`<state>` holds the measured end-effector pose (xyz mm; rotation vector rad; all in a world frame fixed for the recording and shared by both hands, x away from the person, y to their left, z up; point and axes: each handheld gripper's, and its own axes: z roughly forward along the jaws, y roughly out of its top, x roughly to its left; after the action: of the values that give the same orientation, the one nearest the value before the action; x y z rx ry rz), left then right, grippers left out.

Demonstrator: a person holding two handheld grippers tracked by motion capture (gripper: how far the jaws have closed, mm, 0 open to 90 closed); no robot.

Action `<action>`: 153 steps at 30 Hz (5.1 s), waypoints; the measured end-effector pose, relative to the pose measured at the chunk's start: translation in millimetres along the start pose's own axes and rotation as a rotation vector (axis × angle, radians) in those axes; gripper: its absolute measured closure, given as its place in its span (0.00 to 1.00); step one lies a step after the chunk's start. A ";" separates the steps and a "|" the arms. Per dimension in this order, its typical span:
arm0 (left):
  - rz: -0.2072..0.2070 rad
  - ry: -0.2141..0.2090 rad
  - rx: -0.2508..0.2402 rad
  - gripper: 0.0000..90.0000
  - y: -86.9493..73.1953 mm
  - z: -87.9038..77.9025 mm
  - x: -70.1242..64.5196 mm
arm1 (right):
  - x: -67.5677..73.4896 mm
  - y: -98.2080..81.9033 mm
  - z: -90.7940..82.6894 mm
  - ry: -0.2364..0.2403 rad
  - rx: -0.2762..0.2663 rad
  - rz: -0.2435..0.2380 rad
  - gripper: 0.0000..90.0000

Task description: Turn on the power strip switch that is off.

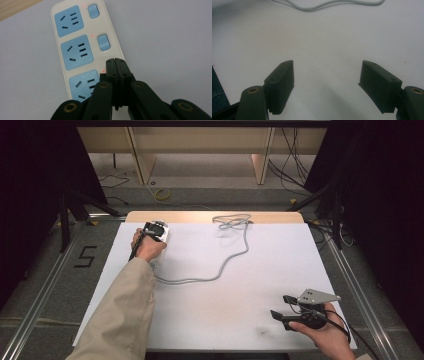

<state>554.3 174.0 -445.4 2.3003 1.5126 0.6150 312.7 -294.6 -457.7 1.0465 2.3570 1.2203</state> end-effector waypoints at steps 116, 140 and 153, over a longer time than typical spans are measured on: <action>0.171 -0.344 -0.430 0.25 -93.1 -92.7 -60.5 | -0.7 1.5 2.0 -0.010 -0.010 0.009 0.31; 0.210 -0.353 -0.470 0.21 -144.0 -107.2 -62.2 | -2.0 1.2 1.9 -0.011 -0.011 0.011 0.31; 0.198 -0.312 -0.450 0.19 -177.1 -107.0 -51.2 | -2.3 0.7 2.0 -0.013 -0.006 0.009 0.31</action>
<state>342.6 198.8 -448.8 2.0834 0.9039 0.5475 315.8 -294.9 -458.5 1.0612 2.3400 1.2194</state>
